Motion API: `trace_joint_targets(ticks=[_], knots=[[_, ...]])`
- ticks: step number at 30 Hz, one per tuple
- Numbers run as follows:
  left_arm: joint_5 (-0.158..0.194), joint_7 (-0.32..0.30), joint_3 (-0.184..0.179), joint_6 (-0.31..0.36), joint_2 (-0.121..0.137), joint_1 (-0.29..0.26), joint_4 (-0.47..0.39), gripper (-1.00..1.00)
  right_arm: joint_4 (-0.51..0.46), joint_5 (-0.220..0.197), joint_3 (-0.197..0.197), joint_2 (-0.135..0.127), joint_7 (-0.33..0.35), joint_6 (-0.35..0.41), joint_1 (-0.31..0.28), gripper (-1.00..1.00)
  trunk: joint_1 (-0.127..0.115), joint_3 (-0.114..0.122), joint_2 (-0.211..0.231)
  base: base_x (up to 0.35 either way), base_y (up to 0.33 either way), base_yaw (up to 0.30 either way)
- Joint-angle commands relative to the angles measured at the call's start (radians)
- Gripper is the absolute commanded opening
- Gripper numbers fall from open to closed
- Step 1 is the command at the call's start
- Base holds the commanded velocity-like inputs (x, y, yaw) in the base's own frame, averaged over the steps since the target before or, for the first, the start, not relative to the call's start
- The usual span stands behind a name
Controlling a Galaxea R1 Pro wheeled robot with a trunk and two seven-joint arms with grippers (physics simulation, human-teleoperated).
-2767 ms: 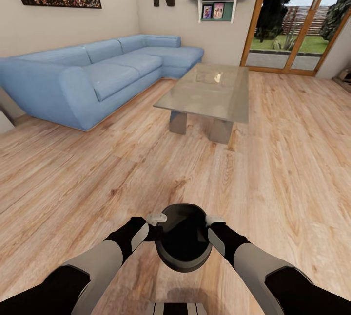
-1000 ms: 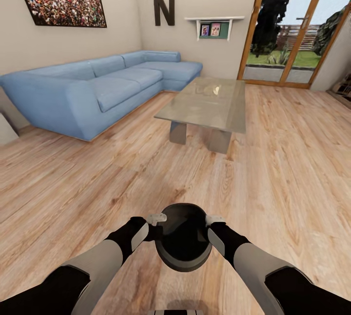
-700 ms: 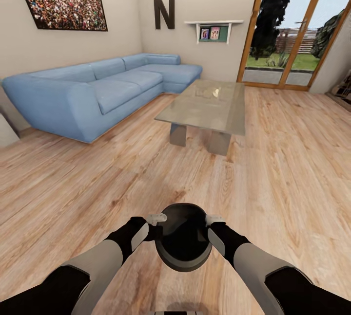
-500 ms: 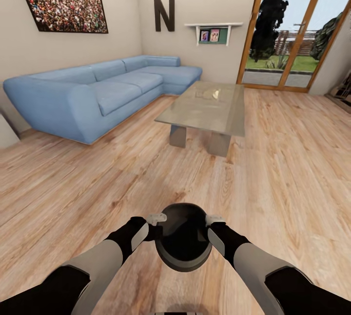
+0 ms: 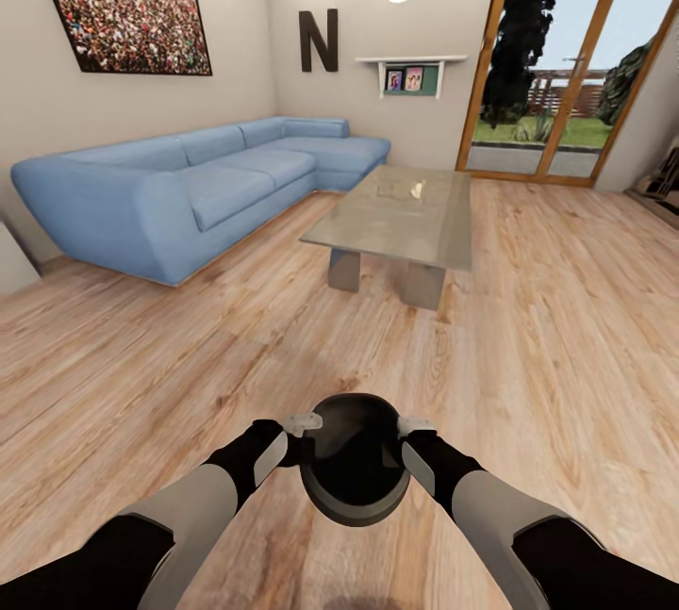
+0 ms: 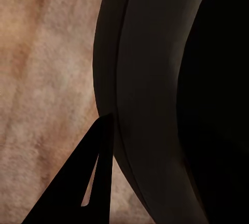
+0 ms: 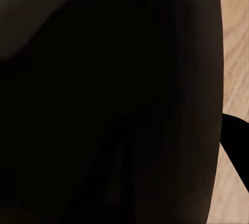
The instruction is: Place each of the two pumpkins and all three candles from the living room inside a cabinet in the living room (use any cabinet), then make sure every cabinet is closed, and position the cauldron so it is next to a table in the living room.
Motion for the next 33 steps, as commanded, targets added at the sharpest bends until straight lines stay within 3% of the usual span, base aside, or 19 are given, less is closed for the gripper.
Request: trace_joint_targets(ticks=[1, 33], knots=[[0.014, 0.007, -0.014, 0.004, 0.0, -0.001, -0.006, -1.0, 0.0, -0.05, 0.05, 0.0, 0.008, 0.002, 0.0, -1.0, 0.0, 0.001, 0.0, 0.0, 0.0, 0.0], [0.014, 0.007, -0.013, 0.004, 0.0, -0.001, -0.006, -1.0, 0.0, -0.05, 0.05, 0.0, 0.008, 0.002, 0.0, -1.0, 0.0, 0.052, 0.0, 0.0, 0.0, 0.0]])
